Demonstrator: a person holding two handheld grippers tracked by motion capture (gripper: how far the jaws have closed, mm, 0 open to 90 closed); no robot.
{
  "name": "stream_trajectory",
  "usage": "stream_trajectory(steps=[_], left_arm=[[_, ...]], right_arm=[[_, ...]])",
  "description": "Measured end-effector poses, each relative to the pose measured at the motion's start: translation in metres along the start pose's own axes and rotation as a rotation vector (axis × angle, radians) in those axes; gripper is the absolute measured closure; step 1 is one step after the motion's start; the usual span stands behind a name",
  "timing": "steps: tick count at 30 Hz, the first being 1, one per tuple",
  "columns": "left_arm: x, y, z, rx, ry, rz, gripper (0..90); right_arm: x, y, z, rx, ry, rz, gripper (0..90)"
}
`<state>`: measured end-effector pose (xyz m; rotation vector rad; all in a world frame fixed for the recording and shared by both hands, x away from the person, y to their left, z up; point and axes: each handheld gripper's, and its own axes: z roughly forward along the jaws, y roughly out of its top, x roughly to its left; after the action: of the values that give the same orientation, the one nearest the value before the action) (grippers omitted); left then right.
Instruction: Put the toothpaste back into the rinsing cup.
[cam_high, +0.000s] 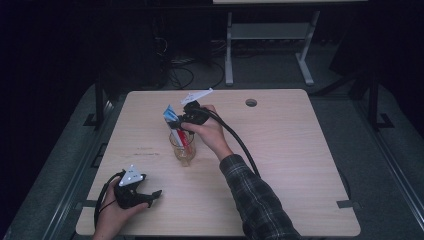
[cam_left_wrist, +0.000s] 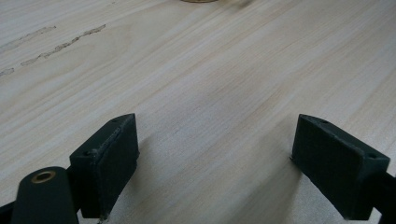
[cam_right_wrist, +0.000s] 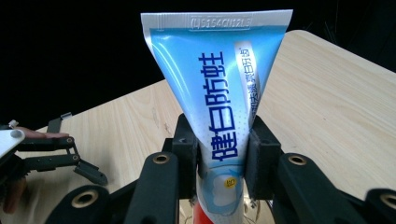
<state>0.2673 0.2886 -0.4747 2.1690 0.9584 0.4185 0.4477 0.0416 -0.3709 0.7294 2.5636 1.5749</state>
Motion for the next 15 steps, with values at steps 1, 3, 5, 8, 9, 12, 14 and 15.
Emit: stream_trajectory(steps=[1,3,5,8,9,12,14,15], left_arm=[[0.000,0.000,0.000,0.000,0.000,0.000,13.7],[0.000,0.000,0.000,0.000,0.000,0.000,13.7],[0.000,0.000,0.000,0.001,0.000,0.000,13.7],[0.000,0.000,0.000,0.001,0.000,0.000,13.7],[0.000,0.000,0.000,0.002,-0.001,0.001,13.7],[0.000,0.000,0.000,0.002,-0.001,0.000,13.7],[0.000,0.000,0.000,0.001,-0.001,0.000,13.7],[0.000,0.000,0.000,0.001,0.000,-0.001,13.7]], right_arm=[[0.000,0.000,0.000,0.002,-0.004,-0.001,68.9],[-0.001,0.000,-0.001,-0.001,-0.004,0.004,67.4],[-0.001,0.000,-0.001,-0.005,-0.003,0.004,64.4],[-0.002,0.002,-0.005,-0.016,-0.025,0.006,51.8],[-0.003,0.002,-0.009,-0.016,-0.049,0.000,46.7],[-0.004,0.002,-0.014,-0.027,-0.056,0.002,44.0],[-0.004,0.002,-0.020,-0.034,-0.063,0.002,42.0],[-0.004,0.002,-0.026,-0.035,-0.065,0.001,41.1]])
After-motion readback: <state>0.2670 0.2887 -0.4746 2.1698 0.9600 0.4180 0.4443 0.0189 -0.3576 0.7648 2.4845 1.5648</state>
